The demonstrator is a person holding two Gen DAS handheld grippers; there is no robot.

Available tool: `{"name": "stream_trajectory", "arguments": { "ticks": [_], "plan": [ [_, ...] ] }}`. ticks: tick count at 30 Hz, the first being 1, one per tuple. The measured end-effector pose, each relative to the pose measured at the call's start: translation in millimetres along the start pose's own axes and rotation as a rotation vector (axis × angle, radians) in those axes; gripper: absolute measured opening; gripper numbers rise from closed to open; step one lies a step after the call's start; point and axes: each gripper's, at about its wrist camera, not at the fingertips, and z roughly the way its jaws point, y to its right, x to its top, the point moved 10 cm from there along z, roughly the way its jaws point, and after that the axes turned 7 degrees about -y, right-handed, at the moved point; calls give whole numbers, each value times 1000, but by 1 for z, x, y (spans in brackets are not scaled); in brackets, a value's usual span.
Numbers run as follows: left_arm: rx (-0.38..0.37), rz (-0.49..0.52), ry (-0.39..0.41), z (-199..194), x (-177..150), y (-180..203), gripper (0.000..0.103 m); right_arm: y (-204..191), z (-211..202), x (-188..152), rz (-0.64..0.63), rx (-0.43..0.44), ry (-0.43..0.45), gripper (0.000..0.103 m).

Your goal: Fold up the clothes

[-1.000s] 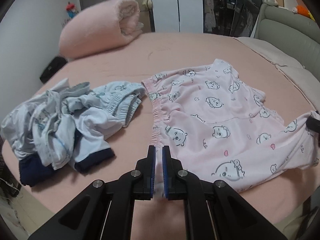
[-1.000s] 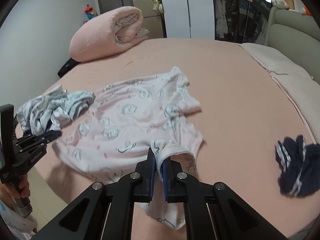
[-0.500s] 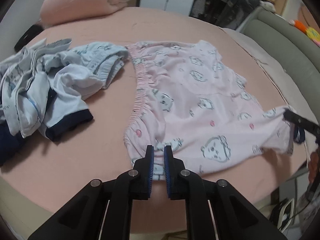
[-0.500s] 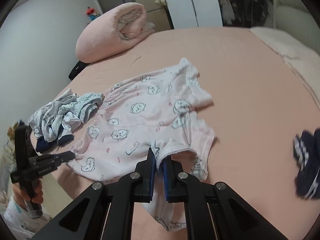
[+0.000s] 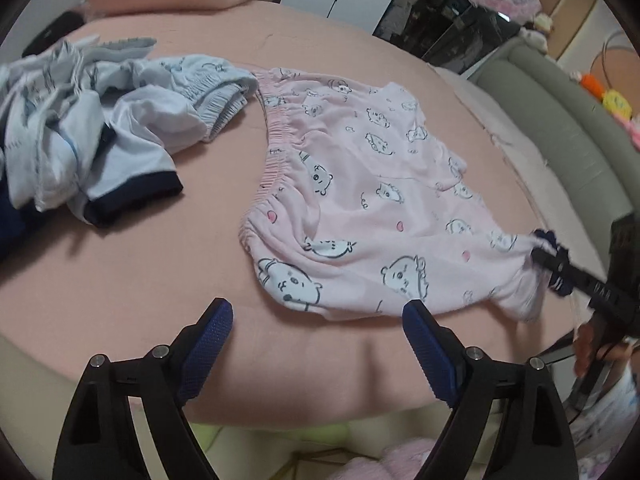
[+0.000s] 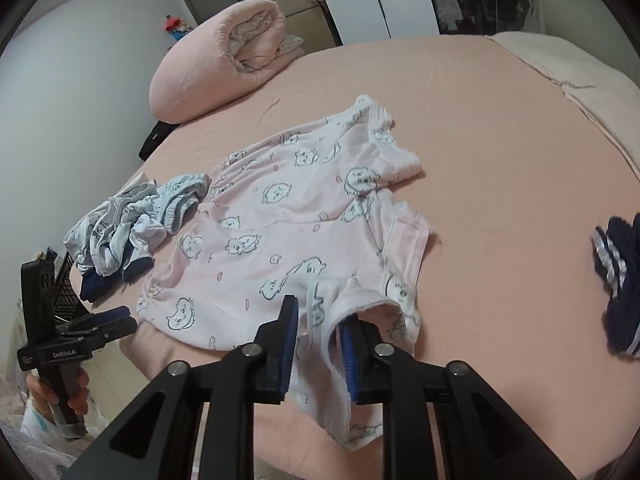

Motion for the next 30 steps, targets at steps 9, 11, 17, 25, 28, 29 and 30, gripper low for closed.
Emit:
{"name": "stream_trajectory", "arguments": {
  "ticks": [9,11,17,25,28,29,30],
  "plan": [
    [-12,81,44,21,22,15,87,6,0,-21,23,5,-26,21],
    [-11,86,29,28,26,14,87,7,-1,-25,25,5,-28,21],
    [-26,51,12,25,35,-1,87,10,1,-34,35,2,-38,30],
    [23,83,-16,26,32,-10,87,-1,5,-50,-66,-65,-47,42],
    [39,93,-87,48,21,-11,88,-2,9,-55,-106,-112,-44,63],
    [56,111,-69,48,20,-8,91,-2,11,-56,-116,-127,-41,64],
    [64,124,-74,49,19,-5,92,0,13,-57,-112,-135,-44,64]
  ]
}}
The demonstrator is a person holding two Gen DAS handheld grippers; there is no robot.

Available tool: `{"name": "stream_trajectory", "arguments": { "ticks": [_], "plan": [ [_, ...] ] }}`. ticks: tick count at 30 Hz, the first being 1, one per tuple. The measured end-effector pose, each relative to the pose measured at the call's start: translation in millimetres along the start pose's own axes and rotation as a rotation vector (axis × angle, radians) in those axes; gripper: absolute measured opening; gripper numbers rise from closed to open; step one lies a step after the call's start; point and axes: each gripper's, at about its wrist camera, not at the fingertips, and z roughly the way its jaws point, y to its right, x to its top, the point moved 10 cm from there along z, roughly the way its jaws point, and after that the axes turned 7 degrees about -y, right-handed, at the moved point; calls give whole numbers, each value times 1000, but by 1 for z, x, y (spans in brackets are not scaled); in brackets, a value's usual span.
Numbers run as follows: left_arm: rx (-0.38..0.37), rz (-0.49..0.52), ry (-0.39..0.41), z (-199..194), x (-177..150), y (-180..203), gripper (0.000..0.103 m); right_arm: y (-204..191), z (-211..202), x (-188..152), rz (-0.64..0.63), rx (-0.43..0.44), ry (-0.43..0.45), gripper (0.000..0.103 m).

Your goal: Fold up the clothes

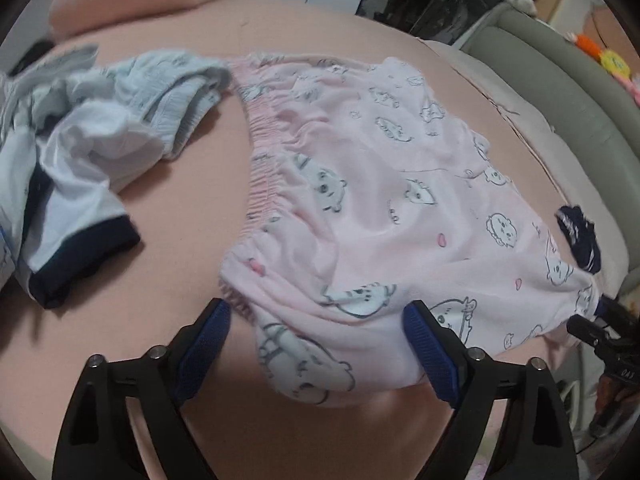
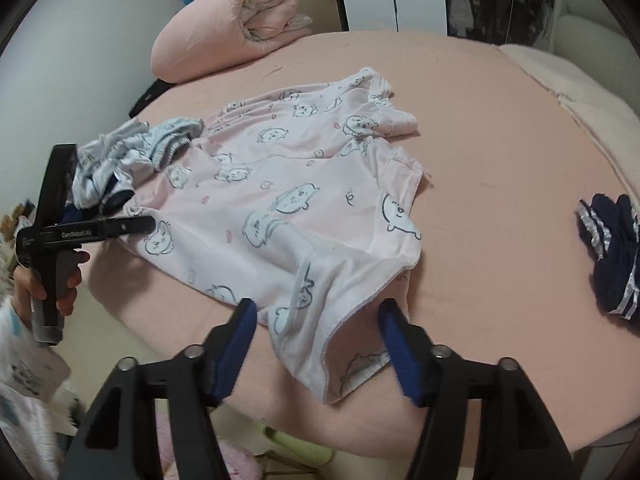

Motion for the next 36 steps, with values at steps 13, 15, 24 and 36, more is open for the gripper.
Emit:
{"name": "stream_trajectory", "arguments": {
  "ticks": [13,15,24,36],
  "plan": [
    [151,87,15,8,-8,13,103,12,19,-11,59,-14,2,64],
    [157,79,20,7,-8,14,103,12,19,-12,62,-22,12,64],
    [211,35,72,4,-13,30,78,10,27,-11,62,-106,-14,64],
    [160,62,84,12,-14,51,49,0,26,-12,103,-55,-5,33]
  ]
}}
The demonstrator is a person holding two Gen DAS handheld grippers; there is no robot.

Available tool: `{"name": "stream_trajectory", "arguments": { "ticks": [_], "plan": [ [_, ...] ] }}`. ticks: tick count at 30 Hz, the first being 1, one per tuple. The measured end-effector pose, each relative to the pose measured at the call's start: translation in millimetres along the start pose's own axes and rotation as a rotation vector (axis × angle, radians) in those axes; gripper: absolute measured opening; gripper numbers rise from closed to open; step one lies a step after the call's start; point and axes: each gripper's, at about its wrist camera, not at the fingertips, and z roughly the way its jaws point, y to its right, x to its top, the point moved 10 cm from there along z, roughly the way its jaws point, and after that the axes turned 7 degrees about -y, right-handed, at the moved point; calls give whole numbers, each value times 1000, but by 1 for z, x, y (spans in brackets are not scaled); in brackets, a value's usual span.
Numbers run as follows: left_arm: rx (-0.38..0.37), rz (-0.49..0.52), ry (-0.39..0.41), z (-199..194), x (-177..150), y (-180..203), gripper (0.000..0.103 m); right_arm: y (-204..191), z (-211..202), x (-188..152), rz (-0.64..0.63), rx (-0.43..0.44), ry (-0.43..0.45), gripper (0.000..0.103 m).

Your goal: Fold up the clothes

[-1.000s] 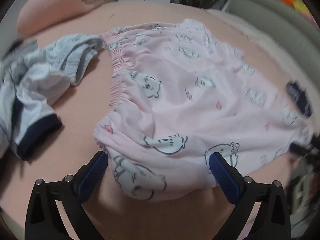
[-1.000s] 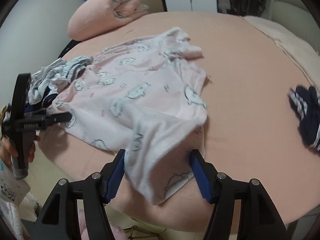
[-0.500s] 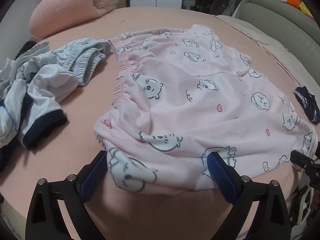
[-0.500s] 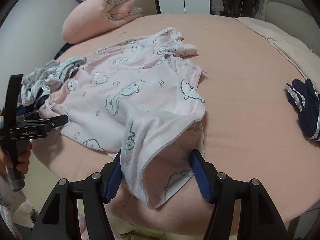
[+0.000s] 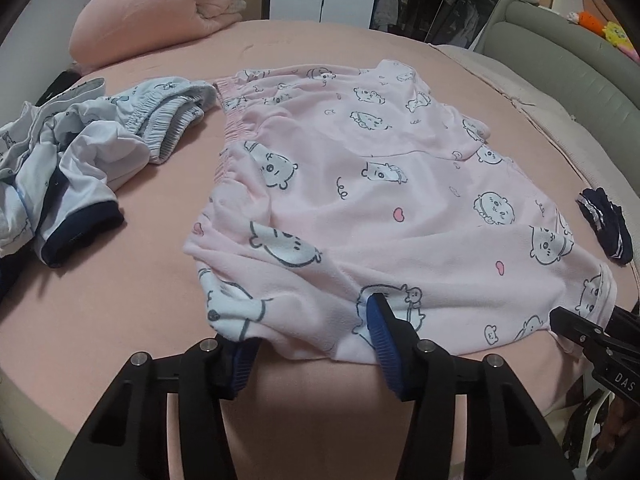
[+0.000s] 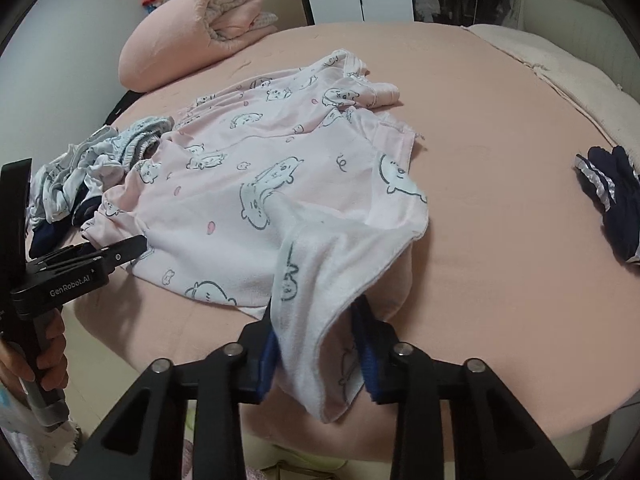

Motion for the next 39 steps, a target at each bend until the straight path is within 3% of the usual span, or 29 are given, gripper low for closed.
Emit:
{"name": "stream_trajectory", "arguments": {
  "ticks": [3,5,7,8,10,13,15,19,21,26,29,35,39],
  "plan": [
    [-22,9,1,2,0,5,61,-1,2,0,-5,3,-4,35],
    [-36,15,1,4,1,9,90,-1,5,0,-4,10,-10,40],
    [-48,20,1,6,1,12,103,-8,6,-1,-18,62,-21,59],
    [-28,25,-10,8,1,14,103,-13,8,-1,-38,80,-29,73],
    [10,31,-30,11,2,17,103,-24,12,-2,-94,76,-49,85],
    [-43,-3,-19,8,3,13,103,-31,15,-3,-140,18,-55,87],
    [-32,-8,-11,5,3,11,103,-29,13,-3,-124,11,-43,83],
    [-17,-63,-5,-2,4,2,84,-13,3,1,-29,40,-31,60],
    [-12,-110,-6,-6,4,-6,71,-1,0,2,40,59,-27,41],
    [2,-150,-1,-13,4,-21,35,12,0,4,91,74,-31,20],
    [15,-186,-6,-16,4,-32,18,13,-3,9,93,76,-19,13],
    [19,-195,-7,-22,12,-34,8,6,-22,31,39,52,49,10],
    [39,-183,24,-31,30,-33,7,4,-26,49,2,24,75,9]
  ]
}}
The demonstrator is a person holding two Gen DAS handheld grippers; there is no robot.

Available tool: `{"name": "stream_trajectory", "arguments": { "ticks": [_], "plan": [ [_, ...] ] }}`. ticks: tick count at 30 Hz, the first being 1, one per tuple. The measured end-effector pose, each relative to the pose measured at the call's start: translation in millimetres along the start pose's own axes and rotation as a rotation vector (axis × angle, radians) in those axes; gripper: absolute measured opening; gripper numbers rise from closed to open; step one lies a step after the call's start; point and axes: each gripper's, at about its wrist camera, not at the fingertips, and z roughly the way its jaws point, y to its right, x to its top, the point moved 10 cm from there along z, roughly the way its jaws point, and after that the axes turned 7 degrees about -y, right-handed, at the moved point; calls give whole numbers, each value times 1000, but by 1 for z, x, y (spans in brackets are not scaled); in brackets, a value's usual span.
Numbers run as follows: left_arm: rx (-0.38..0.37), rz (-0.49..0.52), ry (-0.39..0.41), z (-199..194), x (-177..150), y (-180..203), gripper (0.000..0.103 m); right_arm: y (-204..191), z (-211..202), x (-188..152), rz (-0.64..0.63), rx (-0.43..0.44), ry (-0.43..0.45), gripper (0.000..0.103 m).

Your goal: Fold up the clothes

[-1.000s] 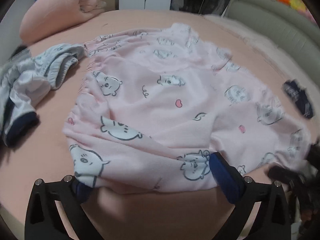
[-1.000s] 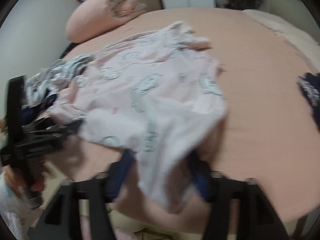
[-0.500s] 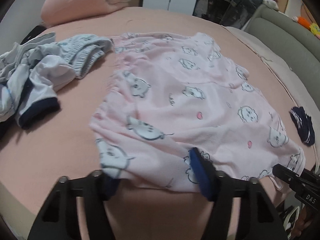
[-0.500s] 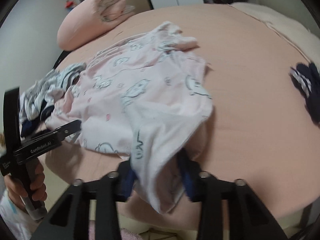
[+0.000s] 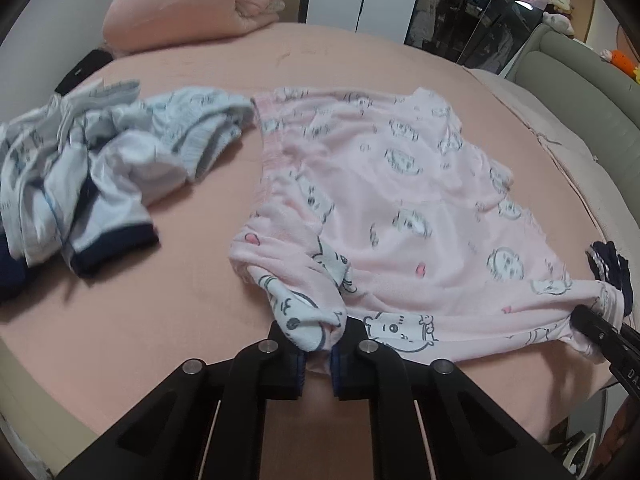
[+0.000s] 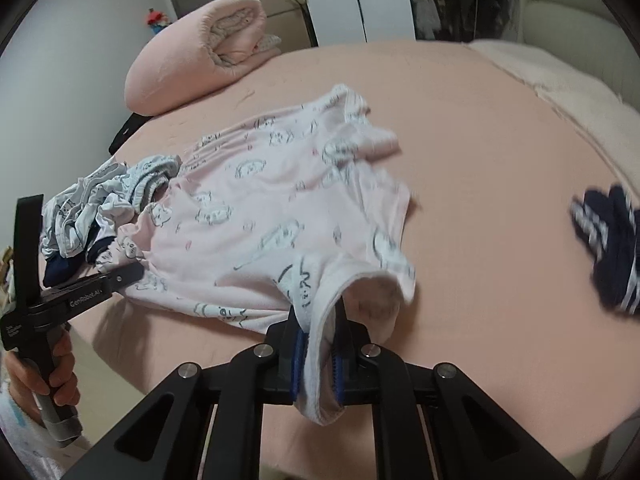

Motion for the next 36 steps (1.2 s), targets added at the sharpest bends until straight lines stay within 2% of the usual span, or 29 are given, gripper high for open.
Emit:
{"name": "stream_trajectory", "arguments": {
  "ticks": [11,18,24,29,31,34,36],
  "plan": [
    [28,36,72,-13,71,-7,7,-4,-3,70,-68,3,65,8],
    [3,-7,24,-2,98,-13,7,-7,7,116,-103,5,87,8],
    [-5,-2,3,0,121,-12,7,-9,17,155,-114,6,103,8],
    [26,24,-1,10,139,-14,8,-11,29,183,-132,-18,107,8],
    [37,18,-27,18,141,-16,8,-11,36,189,-141,-27,93,8],
    [11,-10,-134,36,139,-18,10,-9,47,192,-141,-30,66,8],
    [1,-64,-166,43,142,-24,13,-6,52,193,-107,-11,49,10]
  ]
}}
